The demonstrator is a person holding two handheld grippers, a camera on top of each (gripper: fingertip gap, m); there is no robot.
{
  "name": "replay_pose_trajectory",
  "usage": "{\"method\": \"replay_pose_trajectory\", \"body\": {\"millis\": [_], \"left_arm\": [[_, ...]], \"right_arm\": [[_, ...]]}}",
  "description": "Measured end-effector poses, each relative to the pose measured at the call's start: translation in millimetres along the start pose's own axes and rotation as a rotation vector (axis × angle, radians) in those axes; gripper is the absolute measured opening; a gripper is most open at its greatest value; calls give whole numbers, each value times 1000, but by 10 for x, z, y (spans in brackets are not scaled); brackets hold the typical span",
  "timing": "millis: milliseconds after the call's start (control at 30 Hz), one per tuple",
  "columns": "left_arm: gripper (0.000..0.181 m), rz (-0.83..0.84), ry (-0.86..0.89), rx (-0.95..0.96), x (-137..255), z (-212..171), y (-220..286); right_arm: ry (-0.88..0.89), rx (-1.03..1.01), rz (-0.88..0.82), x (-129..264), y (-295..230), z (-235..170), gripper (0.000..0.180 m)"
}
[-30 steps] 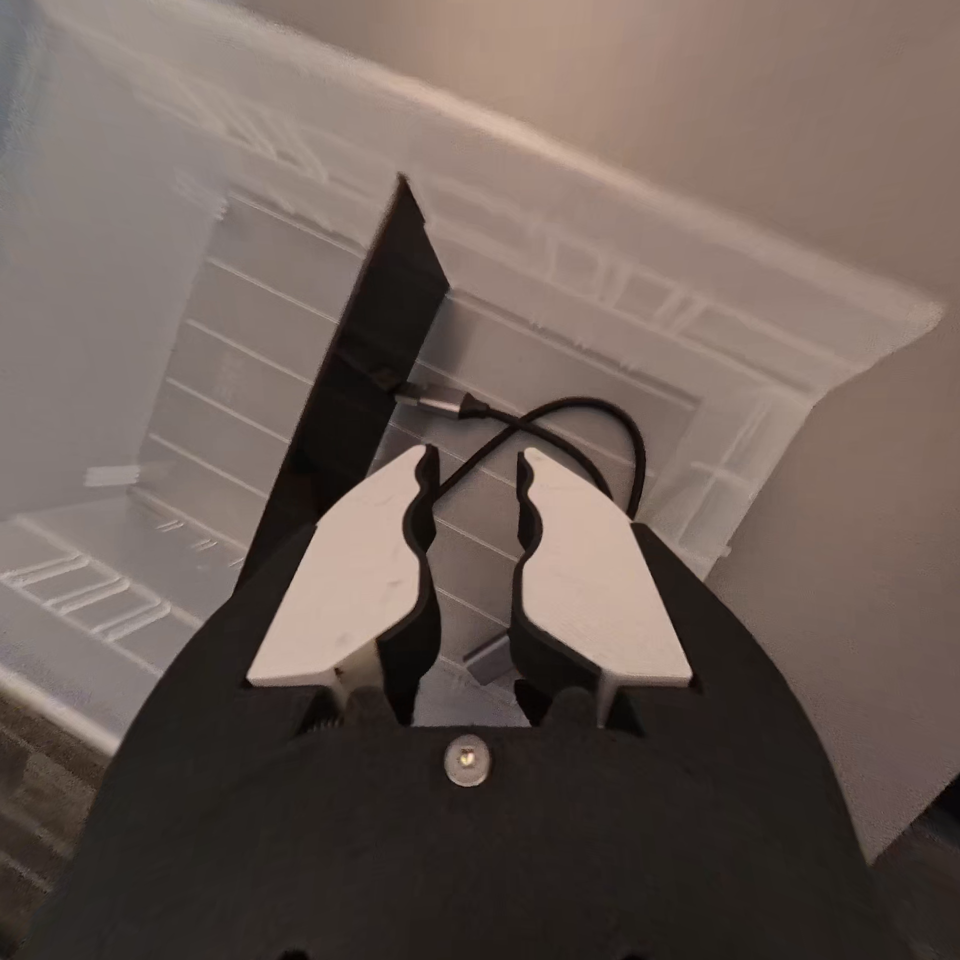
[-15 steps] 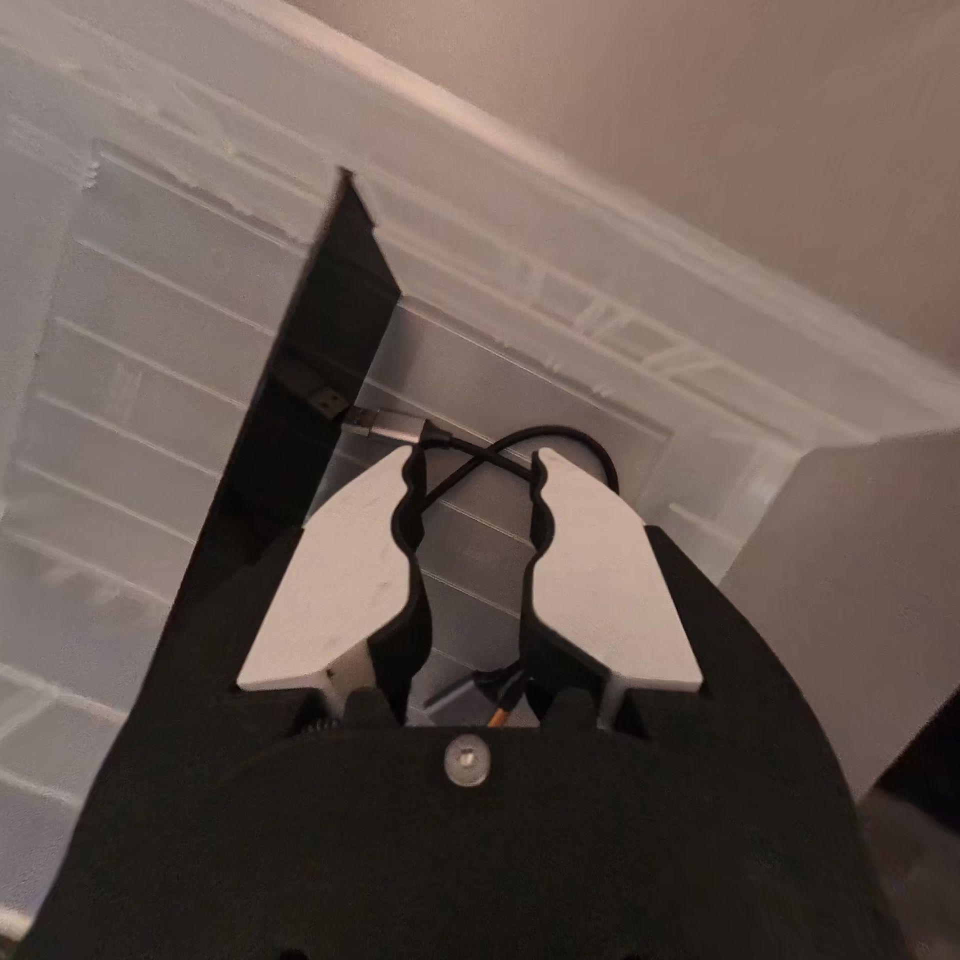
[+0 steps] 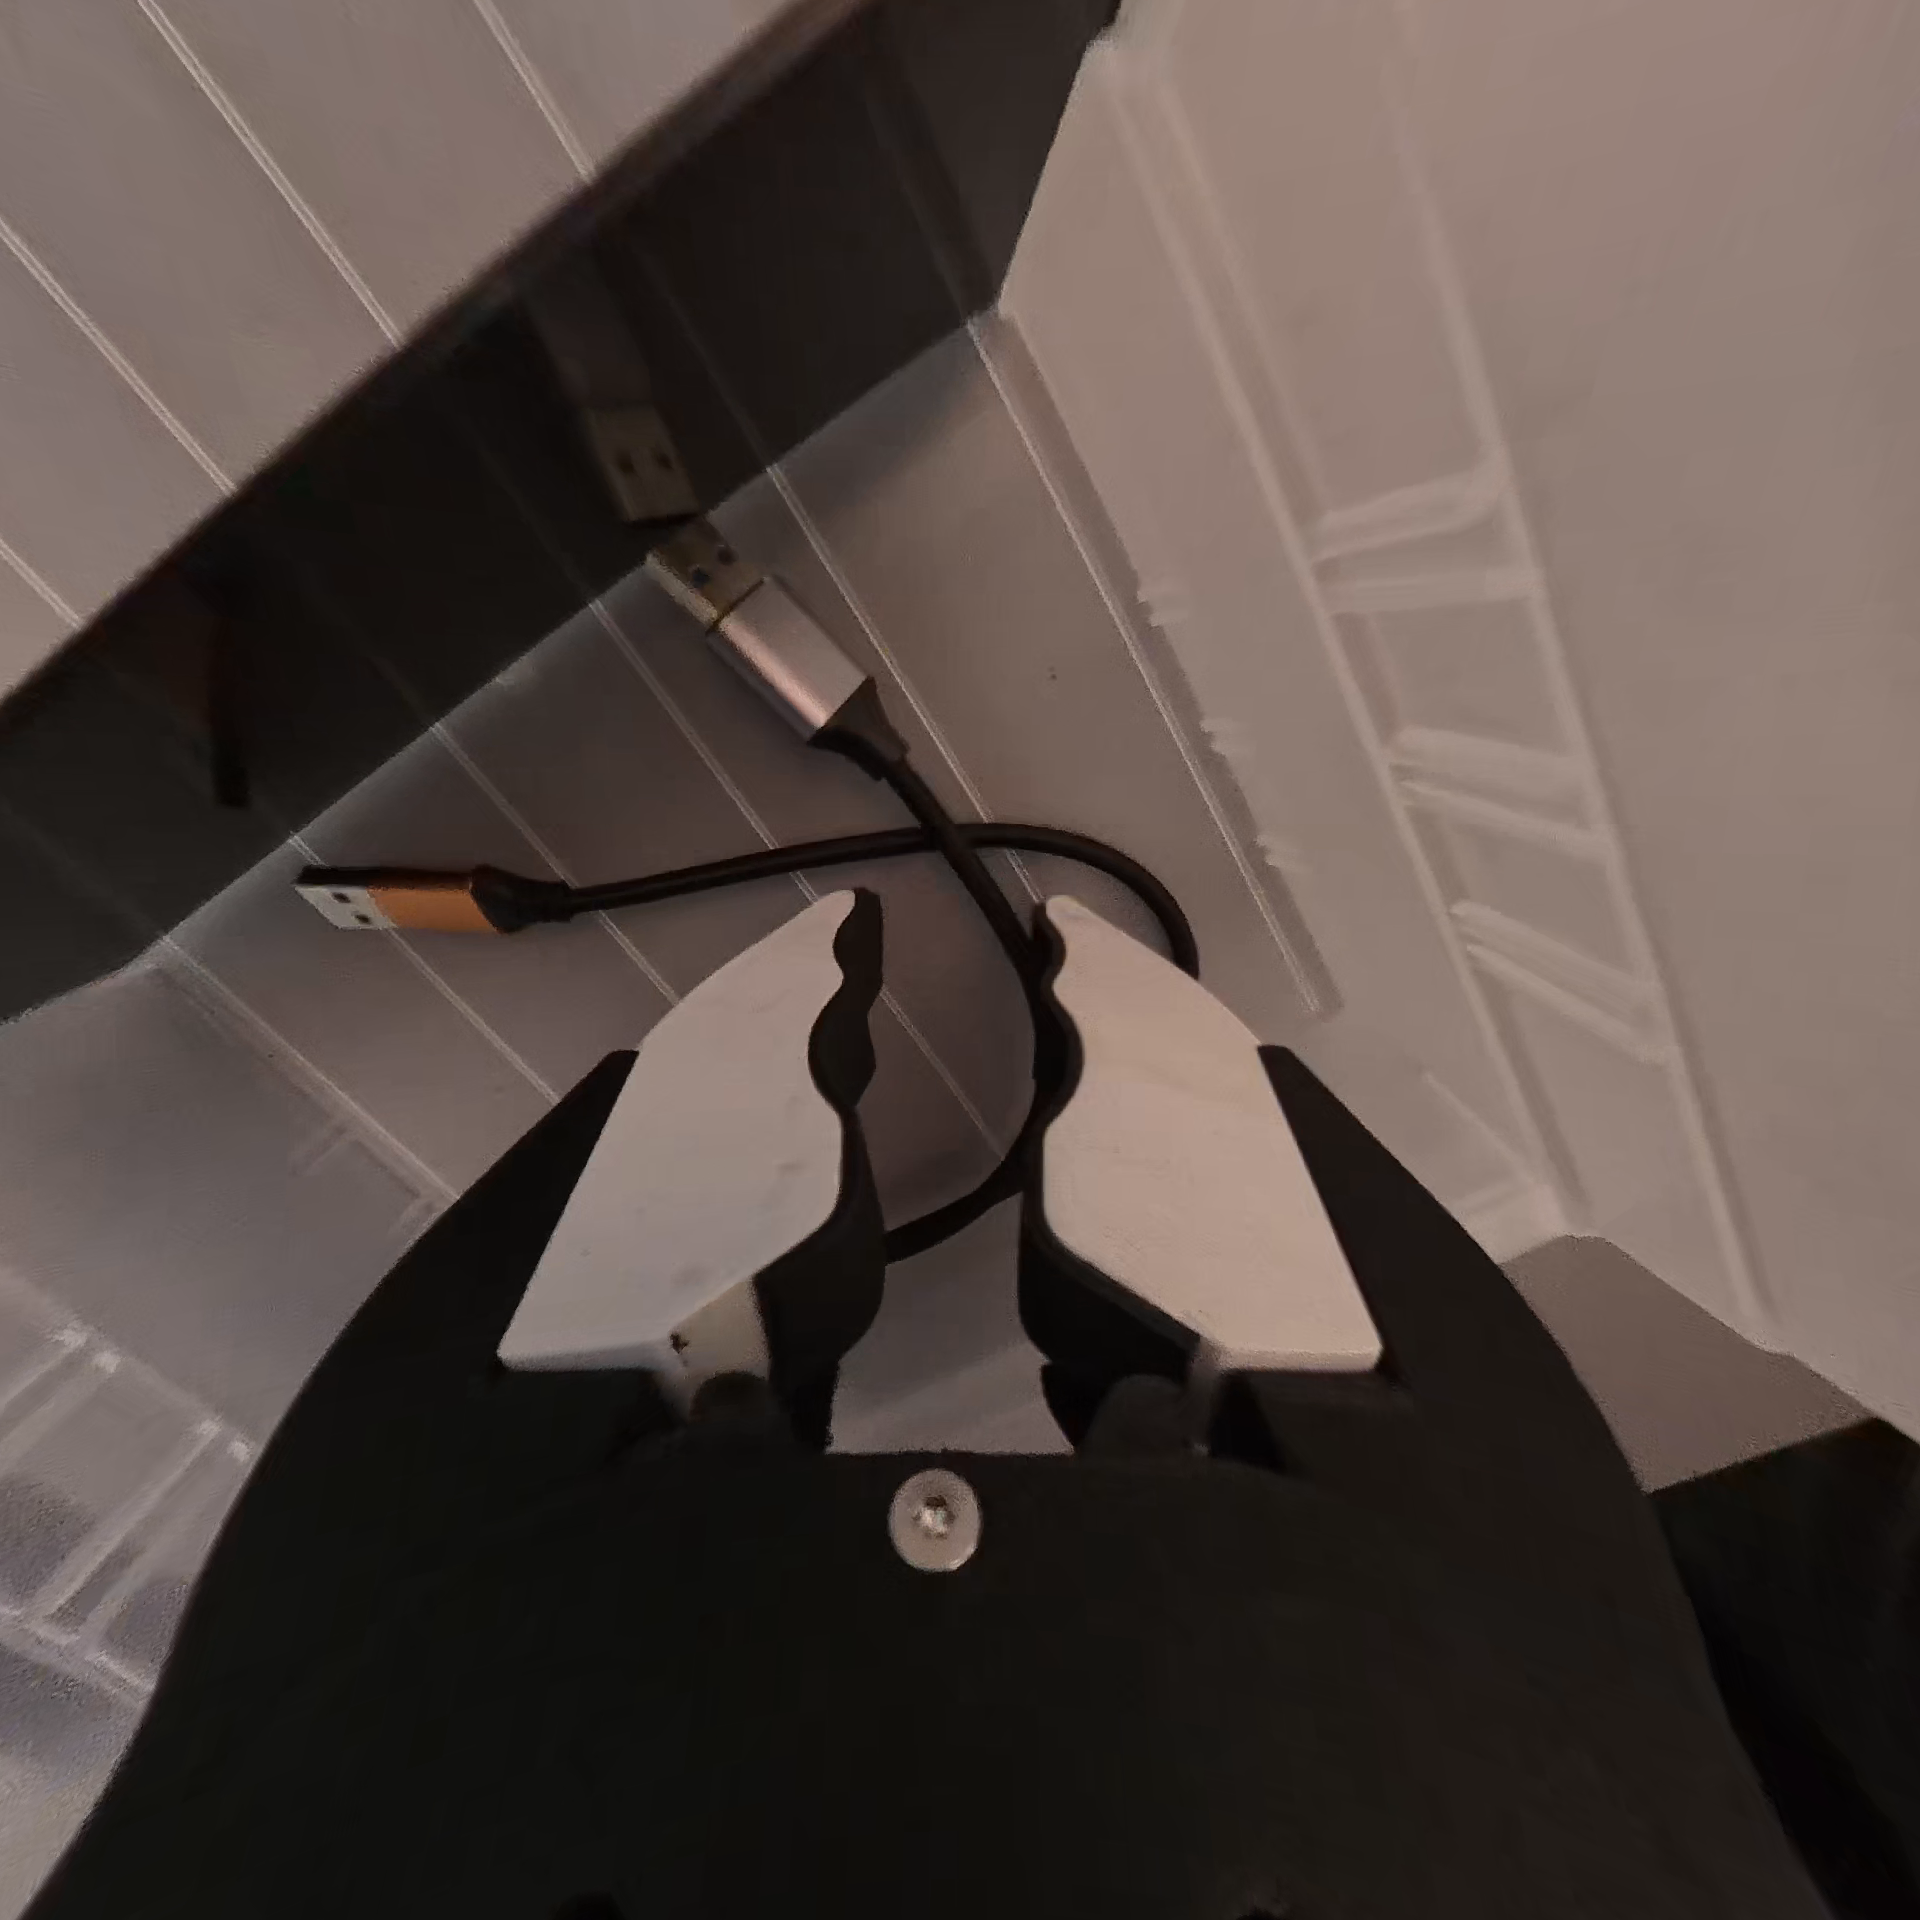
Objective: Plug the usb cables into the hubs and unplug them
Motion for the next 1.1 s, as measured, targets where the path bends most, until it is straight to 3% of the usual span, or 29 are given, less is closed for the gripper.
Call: {"method": "replay_pose_trajectory", "body": {"millis": [67, 200, 333, 567, 767, 900, 1000, 1100], "left_arm": [[8, -20, -26, -17, 2, -4, 25], [5, -83, -56, 25, 33, -31, 9], [3, -76, 24, 51, 294, -72, -22], [2, 110, 368, 49, 1426, -26, 59], [3, 20, 733, -85, 2231, 419, 668], [3, -22, 915, -240, 2131, 842, 1238], [2, -127, 1035, -278, 1895, 1158, 1551], [3, -194, 1074, -324, 1663, 1461, 1761]], "right_arm": [[9, 0, 2, 47, 0, 7, 28], [43, 1, 1, 153, 0, 29, 28], [79, 2, -9, 271, 8, 47, 28], [194, -26, 27, 379, -33, 142, 28], [276, -95, 136, 100, -291, 360, 28], [405, -375, 331, -461, -654, 511, 29], [359, -629, 401, -909, -840, 439, 36], [331, -747, 419, -1128, -868, 289, 37]]}}
Point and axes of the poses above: each gripper's, where its closed fingertips meet, x back along the fingers, z out of its top, y = z × x across the jaws, the point moved 9 cm from there along x, back along the fingers, and after that the axes turned 11 degrees about -x, right-handed, at the moved point
